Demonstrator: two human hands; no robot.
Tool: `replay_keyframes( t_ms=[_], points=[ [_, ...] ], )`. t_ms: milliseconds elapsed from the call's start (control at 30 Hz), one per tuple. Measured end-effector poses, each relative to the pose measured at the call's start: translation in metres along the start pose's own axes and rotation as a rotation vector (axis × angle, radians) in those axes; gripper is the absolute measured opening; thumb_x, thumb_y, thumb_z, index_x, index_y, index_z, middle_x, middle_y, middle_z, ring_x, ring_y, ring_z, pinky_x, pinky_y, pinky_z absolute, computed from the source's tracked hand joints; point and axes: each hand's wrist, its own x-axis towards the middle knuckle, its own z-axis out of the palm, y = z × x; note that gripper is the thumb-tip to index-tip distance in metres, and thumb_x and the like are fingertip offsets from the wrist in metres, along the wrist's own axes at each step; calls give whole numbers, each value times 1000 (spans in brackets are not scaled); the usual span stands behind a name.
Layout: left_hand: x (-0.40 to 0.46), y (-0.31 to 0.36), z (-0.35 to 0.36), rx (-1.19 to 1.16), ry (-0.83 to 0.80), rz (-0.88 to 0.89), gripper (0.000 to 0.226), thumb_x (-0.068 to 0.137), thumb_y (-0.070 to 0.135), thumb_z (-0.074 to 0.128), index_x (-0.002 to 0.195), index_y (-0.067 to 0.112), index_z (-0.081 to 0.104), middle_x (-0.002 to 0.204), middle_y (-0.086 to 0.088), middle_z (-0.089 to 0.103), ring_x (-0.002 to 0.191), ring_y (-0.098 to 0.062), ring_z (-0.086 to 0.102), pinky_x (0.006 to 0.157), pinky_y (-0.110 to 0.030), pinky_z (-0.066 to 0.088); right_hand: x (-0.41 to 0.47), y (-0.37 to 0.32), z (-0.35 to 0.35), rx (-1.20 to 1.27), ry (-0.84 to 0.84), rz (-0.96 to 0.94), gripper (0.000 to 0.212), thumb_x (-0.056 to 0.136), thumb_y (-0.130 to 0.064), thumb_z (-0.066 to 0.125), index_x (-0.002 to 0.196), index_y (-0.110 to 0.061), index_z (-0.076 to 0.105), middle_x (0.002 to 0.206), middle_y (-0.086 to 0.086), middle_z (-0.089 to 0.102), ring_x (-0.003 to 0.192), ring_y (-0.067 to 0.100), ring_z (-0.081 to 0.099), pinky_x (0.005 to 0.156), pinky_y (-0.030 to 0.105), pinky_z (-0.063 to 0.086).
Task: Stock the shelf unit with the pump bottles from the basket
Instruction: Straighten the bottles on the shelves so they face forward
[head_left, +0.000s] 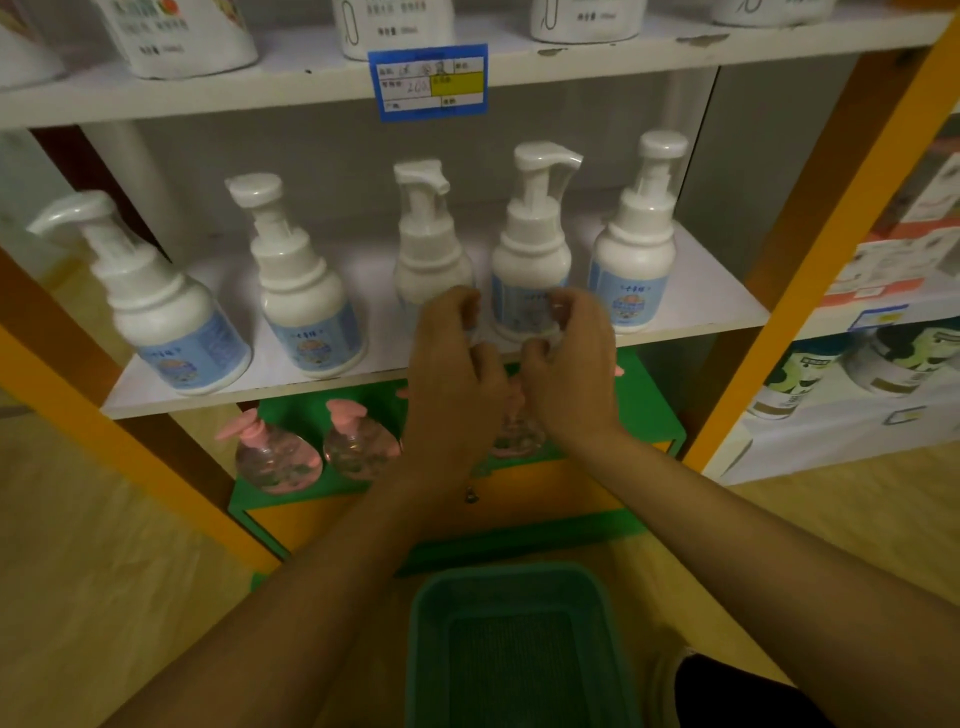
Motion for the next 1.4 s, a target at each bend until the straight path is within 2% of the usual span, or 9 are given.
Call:
replay_keyframes(
  t_ms=[167,233,367,467,633,867,1167,1300,1400],
  points=[
    [7,19,33,-159,-178,-256,47,84,1,51,130,12,44,130,-6,55,119,-18,52,98,-26,46,14,15,-14,106,-148,107,56,82,0,63,133,-6,41,133,15,51,124,26,48,99,35,45],
    [14,18,40,-156,-201,-343,49,84,2,52,130,14,43,130,-7,55,118,-20,53,89,-15,43,20,17,-15,126,-189,102,53,82,0,64,130,-7,45,127,13,57,117,25,54,89,27,48],
    [25,11,47,-67,-222,-443,36,83,8,53,118,11,51,115,-9,63,99,-24,61,75,-27,46,31,20,-17,72,-236,72,45,80,-5,64,122,-7,48,117,14,63,109,29,59,86,35,51],
    [26,9,50,-35,-205,-410,31,82,10,56,113,11,54,106,-6,65,88,-20,60,66,-23,45,34,21,-21,55,-249,46,51,79,-6,64,127,-7,46,121,15,61,112,32,56,91,47,49],
    [23,15,52,-31,-243,-362,33,81,9,54,114,13,55,99,4,60,78,-8,54,49,-3,40,35,29,-28,50,-247,45,54,79,-6,63,129,-8,45,125,14,59,115,31,55,94,46,47],
    [18,25,57,-93,-315,-328,34,84,12,53,117,12,54,112,-3,64,92,-15,58,66,-16,43,39,37,-40,85,-220,93,53,80,-4,65,129,-12,47,124,10,61,115,27,56,86,26,44],
    [16,28,57,-137,-341,-346,37,87,13,55,123,14,52,122,-2,62,108,-16,58,86,-25,46,37,37,-43,118,-224,75,55,80,-1,66,130,-12,46,127,9,59,118,25,53,84,21,40],
    [16,28,58,-146,-331,-348,37,86,11,54,124,13,52,122,0,62,108,-15,58,84,-21,46,36,39,-44,120,-253,60,59,81,1,63,135,-13,43,130,9,57,120,25,51,86,20,39],
    [5,34,59,-48,-140,-280,36,83,-1,51,118,8,53,114,3,56,102,-8,50,75,-3,37,30,42,-50,122,-203,31,55,81,7,59,133,-9,47,129,10,58,117,18,50,82,-2,35]
  ],
)
